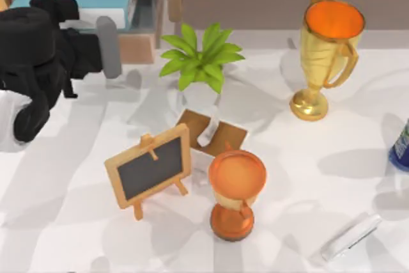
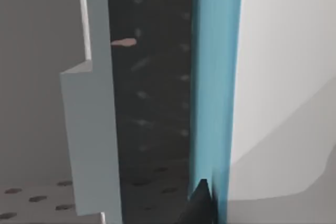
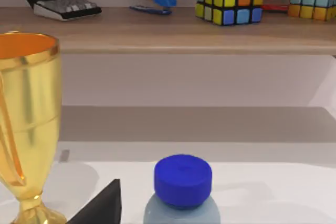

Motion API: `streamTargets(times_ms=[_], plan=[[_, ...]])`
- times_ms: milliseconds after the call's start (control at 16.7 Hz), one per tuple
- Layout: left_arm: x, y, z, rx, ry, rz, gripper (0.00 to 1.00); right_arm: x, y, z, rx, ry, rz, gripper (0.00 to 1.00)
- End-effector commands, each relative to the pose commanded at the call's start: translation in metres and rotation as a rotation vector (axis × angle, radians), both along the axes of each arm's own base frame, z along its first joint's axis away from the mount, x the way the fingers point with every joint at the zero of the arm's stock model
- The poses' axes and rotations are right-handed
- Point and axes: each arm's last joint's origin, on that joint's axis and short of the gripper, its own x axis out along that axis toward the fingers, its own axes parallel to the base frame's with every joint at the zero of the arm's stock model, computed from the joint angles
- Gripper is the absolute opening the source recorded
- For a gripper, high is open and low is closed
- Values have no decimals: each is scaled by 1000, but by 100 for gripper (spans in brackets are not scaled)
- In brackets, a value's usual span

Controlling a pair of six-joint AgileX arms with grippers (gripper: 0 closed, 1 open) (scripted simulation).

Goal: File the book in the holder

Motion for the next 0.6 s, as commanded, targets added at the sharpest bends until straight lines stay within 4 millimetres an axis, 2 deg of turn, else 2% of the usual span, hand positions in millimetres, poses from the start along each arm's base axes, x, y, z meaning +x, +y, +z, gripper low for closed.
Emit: streamTargets(times_ms=[240, 480, 600], plan=[[17, 0, -5, 1, 8, 0, 0, 0, 0, 0, 0, 0, 0, 100], [18, 0, -6, 1, 11, 0, 0, 0, 0, 0, 0, 0, 0, 100], [18, 0, -6, 1, 11, 0, 15, 0, 0, 0, 0, 0, 0, 100]])
